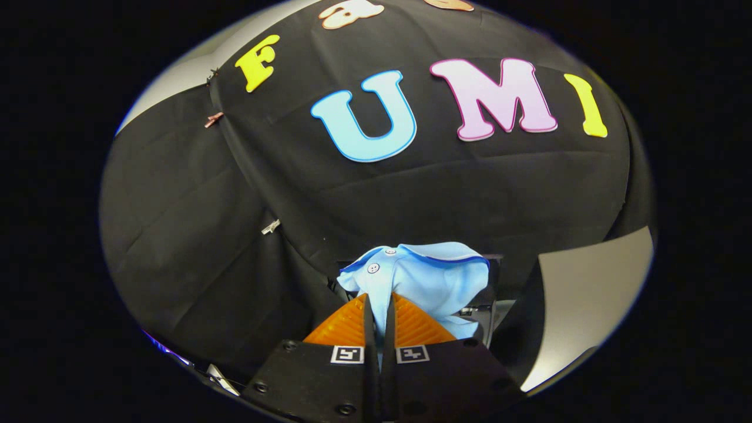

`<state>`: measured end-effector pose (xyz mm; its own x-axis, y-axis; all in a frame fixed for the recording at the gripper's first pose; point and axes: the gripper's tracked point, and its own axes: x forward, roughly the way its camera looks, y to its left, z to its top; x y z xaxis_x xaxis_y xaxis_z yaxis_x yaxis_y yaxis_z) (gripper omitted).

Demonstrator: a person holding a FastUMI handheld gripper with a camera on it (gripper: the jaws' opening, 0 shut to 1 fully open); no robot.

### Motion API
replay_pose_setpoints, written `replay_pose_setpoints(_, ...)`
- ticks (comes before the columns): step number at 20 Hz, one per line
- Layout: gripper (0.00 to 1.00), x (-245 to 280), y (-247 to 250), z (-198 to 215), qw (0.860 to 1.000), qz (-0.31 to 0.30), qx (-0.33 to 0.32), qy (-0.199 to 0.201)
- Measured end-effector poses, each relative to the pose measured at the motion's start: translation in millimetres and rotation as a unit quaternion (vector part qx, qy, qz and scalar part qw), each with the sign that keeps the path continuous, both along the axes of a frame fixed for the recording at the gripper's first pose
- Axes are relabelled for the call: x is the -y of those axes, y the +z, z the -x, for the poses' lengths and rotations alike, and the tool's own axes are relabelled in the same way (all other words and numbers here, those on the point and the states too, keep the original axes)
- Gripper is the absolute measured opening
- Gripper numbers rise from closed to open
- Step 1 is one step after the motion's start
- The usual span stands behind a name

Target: Put the clothes into the washing machine and then close the washing machine lid.

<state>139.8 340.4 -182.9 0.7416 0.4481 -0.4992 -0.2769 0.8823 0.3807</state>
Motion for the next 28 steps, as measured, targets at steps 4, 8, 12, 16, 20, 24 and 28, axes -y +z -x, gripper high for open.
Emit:
replay_pose_setpoints(4,0.06,-29,-66,-6,0.999,0.006,-0.029,-0.014)
replay_pose_setpoints(8,0.05,-41,-136,-15,0.997,0.027,-0.059,-0.03)
replay_pose_setpoints(12,0.06,-41,-188,-30,0.996,0.041,-0.066,-0.054)
replay_pose_setpoints(16,0.06,-37,-243,-35,0.992,0.066,-0.082,-0.069)
replay_pose_setpoints(20,0.06,-31,-299,-32,0.987,0.09,-0.1,-0.082)
replay_pose_setpoints(24,0.06,-26,-350,-30,0.981,0.123,-0.122,-0.091)
replay_pose_setpoints(28,0.06,-29,-382,-30,0.975,0.146,-0.144,-0.089)
